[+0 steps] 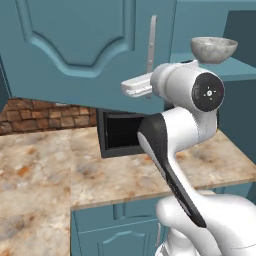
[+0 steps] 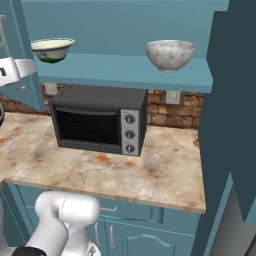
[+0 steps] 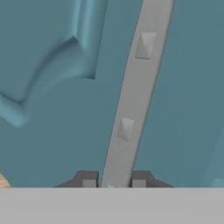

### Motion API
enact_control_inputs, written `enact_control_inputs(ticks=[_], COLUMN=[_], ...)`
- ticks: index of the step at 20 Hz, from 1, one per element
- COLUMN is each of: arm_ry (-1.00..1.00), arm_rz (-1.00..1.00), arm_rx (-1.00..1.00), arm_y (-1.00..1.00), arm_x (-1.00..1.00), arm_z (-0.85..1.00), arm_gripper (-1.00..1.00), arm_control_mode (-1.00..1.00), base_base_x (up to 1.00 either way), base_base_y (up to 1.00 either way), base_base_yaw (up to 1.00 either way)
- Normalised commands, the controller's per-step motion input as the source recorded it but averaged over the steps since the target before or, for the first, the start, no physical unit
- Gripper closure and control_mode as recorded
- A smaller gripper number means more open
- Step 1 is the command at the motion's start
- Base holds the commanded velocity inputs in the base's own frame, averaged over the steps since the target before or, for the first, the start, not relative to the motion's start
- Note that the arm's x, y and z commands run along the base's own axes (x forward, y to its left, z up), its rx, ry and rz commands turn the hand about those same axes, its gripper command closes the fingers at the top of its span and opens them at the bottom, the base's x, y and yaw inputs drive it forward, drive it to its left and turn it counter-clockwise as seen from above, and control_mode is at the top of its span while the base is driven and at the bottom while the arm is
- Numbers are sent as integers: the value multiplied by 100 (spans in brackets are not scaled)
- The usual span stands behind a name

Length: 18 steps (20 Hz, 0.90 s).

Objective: Move the bowls from the cabinet to the plates on the dining table.

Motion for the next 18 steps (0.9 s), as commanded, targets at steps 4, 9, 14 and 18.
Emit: enact_control_inputs(ticks=[4,9,14,18], arm_ry=[5,4,3,0], arm_rz=[0,0,0,0], arm_rx=[-6,-5,-3,0], arm_y=[26,24,17,0], arm_x=[-39,-34,-16,0], arm_z=[-5,-9,-9,0], arm_gripper=[100,100,100,-100], arm_control_mode=[-100,-100,-100,-100], base_base_x=[0,0,0,0], base_base_y=[0,0,0,0], base_base_yaw=[0,0,0,0])
